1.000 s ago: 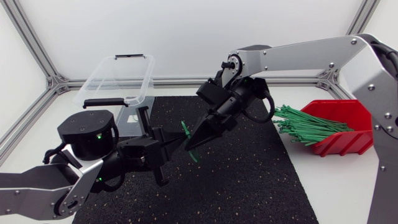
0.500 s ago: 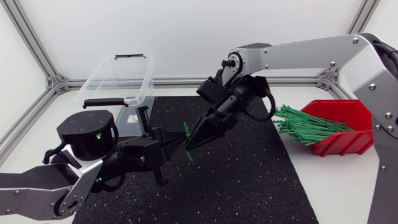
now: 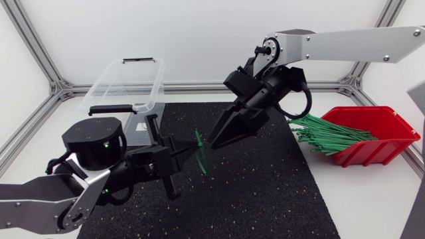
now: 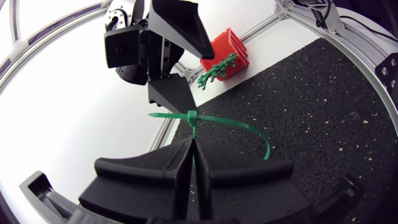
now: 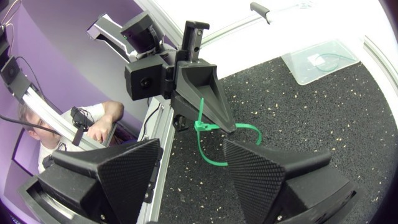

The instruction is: Take a green cable tie from the red box, thread the tail through the head to close it, then place it in the transparent bin on the left.

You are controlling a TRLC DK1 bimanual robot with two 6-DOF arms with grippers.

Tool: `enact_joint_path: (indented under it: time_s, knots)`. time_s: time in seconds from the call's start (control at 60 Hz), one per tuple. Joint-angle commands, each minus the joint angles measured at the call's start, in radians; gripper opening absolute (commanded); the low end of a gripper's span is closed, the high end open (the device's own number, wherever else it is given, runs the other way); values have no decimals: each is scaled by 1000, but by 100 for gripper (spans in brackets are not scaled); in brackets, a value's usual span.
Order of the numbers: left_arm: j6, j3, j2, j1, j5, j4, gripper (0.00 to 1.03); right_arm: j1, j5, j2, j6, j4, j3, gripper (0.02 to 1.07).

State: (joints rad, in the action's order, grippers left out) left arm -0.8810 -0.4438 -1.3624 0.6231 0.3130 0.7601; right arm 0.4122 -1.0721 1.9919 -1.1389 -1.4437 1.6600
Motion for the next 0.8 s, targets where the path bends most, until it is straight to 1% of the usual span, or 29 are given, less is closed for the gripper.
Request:
enact_joint_path:
  time_s: [0.0,0.117,0.267,0.317,0.467,0.517,0.617,0.667,0.733,0.783]
  knots:
    - [30,-15,0,0,12,1,3,8,3,-12,-24,-14,34,74]
    - [36,-15,3,0,14,-2,3,13,-6,-1,-21,-14,63,61]
    - [45,-19,8,3,17,-15,3,33,-5,12,-9,-1,70,59]
    - [47,-22,8,4,17,-15,3,39,-5,12,-1,11,70,57]
    - [56,-39,6,4,20,-27,3,51,1,15,34,55,66,56]
    - [56,-42,5,6,23,-33,3,54,1,15,36,57,67,53]
    - [56,-45,2,6,23,-35,3,59,1,13,39,57,72,52]
    - [56,-47,0,6,23,-33,3,60,1,13,41,57,72,48]
    - [56,-45,-3,4,23,-33,3,60,1,13,44,57,76,48]
    - [56,-44,-6,4,23,-31,3,62,1,13,45,57,78,44]
